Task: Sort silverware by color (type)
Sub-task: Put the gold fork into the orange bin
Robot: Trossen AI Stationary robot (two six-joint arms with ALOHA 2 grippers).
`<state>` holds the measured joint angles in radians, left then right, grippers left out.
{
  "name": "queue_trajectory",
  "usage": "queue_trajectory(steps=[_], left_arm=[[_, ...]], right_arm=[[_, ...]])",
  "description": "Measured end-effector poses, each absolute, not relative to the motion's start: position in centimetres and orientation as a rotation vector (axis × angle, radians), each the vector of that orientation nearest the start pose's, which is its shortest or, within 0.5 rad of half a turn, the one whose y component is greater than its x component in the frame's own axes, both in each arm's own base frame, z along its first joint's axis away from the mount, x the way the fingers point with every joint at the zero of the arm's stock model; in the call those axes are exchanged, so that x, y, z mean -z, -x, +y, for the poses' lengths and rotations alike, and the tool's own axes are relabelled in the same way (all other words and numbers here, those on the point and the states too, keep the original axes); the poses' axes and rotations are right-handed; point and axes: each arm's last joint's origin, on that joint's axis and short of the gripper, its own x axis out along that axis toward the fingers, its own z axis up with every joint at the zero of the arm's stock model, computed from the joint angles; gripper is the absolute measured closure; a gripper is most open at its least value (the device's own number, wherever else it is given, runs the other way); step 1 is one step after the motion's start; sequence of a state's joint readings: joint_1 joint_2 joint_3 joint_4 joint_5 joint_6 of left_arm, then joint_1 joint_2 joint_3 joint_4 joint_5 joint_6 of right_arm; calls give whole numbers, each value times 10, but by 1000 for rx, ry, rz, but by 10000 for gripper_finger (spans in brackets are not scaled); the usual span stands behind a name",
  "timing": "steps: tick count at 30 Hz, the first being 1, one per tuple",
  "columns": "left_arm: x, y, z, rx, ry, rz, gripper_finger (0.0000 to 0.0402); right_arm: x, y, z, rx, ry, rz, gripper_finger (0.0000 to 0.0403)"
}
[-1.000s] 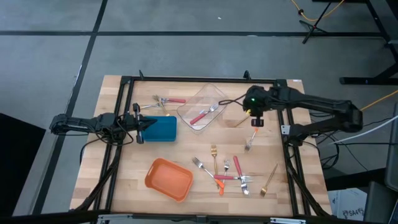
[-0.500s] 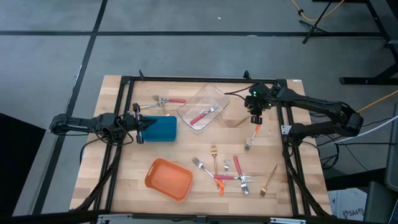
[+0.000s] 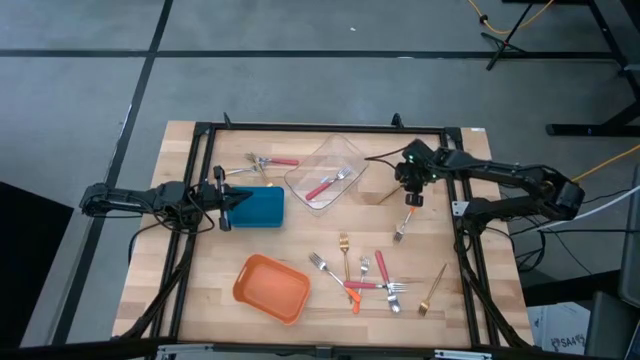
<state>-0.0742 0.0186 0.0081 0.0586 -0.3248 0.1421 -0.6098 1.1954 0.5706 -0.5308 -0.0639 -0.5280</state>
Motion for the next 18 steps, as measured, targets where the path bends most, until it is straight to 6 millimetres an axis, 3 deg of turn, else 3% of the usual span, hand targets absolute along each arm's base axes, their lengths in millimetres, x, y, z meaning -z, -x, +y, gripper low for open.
queue_trajectory(steps=[18], left_arm=[[-170, -97, 2, -253, -132, -29, 401]], right_arm=[[-141, -153, -104, 142, 151, 1177, 297]])
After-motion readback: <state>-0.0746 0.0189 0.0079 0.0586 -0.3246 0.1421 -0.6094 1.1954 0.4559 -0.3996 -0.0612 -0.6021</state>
